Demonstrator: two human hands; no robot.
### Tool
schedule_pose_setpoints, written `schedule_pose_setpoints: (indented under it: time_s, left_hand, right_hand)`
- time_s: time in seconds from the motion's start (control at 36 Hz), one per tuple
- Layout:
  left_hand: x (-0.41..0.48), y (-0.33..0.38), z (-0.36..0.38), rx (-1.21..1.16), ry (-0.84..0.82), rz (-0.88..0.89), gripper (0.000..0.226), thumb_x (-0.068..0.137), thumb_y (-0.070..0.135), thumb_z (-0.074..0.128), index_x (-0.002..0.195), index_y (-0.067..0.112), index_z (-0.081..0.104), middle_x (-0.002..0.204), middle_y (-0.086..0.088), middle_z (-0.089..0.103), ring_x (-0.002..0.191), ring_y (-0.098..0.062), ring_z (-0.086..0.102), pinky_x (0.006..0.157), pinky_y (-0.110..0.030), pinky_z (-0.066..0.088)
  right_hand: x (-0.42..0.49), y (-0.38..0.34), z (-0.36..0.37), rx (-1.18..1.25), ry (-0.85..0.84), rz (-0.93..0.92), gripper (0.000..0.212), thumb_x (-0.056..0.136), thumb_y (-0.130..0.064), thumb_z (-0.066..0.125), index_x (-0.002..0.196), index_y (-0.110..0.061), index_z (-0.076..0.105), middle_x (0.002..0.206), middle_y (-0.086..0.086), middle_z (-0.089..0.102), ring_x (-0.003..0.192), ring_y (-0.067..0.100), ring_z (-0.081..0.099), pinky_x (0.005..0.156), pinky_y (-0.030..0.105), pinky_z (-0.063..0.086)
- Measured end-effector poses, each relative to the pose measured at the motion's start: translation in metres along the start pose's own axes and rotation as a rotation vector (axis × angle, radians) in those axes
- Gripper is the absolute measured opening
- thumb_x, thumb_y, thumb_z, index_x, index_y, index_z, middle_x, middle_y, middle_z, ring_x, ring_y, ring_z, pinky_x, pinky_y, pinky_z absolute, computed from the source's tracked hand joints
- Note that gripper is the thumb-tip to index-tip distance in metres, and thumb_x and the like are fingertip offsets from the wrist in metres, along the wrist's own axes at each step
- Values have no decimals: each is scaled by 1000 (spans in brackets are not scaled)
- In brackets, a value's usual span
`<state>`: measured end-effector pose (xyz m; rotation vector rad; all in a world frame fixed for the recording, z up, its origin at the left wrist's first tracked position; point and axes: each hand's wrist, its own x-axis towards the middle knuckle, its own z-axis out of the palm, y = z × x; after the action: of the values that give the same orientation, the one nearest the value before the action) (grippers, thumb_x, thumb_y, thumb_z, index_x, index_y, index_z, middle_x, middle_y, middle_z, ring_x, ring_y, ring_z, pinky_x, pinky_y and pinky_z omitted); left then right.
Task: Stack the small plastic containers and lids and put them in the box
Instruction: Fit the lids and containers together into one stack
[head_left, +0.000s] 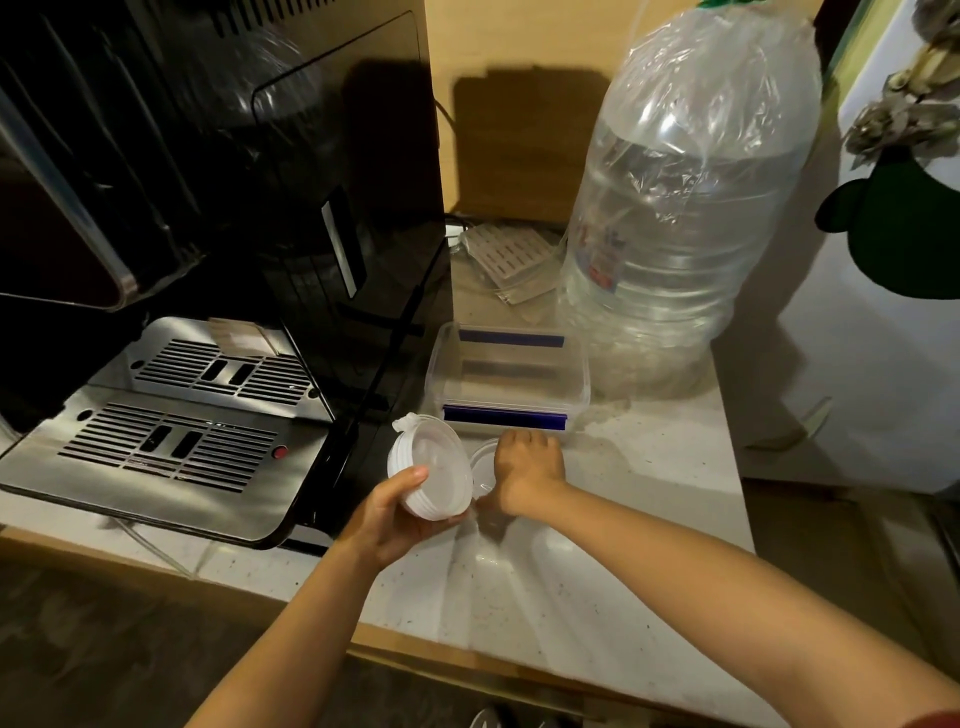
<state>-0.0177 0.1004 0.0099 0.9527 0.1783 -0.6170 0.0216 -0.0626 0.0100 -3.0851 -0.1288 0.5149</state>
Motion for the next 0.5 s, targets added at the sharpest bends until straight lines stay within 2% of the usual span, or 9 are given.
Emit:
schedule_pose_setpoints:
  time_s: [0.19, 0.31, 0.42, 0.5]
  left_hand:
    - [5, 1, 0, -68, 35, -42, 92, 18, 33, 92, 101, 14, 56, 98, -15, 57, 89, -28, 59, 58, -37, 60]
    - [9, 3, 9, -82, 18, -43, 94, 15, 31, 92, 100, 14, 56, 95, -15, 59, 84, -29, 59, 55, -38, 59]
    - [15, 8, 20, -41, -59, -11, 86, 18, 34, 93, 96, 13, 63, 87, -11, 70, 80, -27, 65, 56, -39, 60]
    - [17, 15, 30, 6, -137, 1, 85, 24, 38, 92, 100, 14, 61, 89, -9, 70, 80, -24, 67, 57, -38, 59]
  right_hand:
    - [-28, 31, -20, 120, 62, -105, 90, 55, -60, 73, 120, -7, 41, 118, 12, 53, 108, 31, 49, 89, 38, 39]
    - [-43, 50, -41, 223, 134, -175, 85, 56, -52, 74, 122, -12, 40, 121, 8, 51, 108, 27, 47, 86, 36, 40]
    - [-55, 62, -65, 278, 217, -367, 87, 59, -40, 76, 130, -14, 34, 131, 7, 43, 117, 24, 41, 92, 34, 42]
    - [-60, 64, -81, 266, 330, -551, 87, 60, -34, 78, 133, -10, 35, 133, 10, 44, 120, 25, 41, 97, 33, 40]
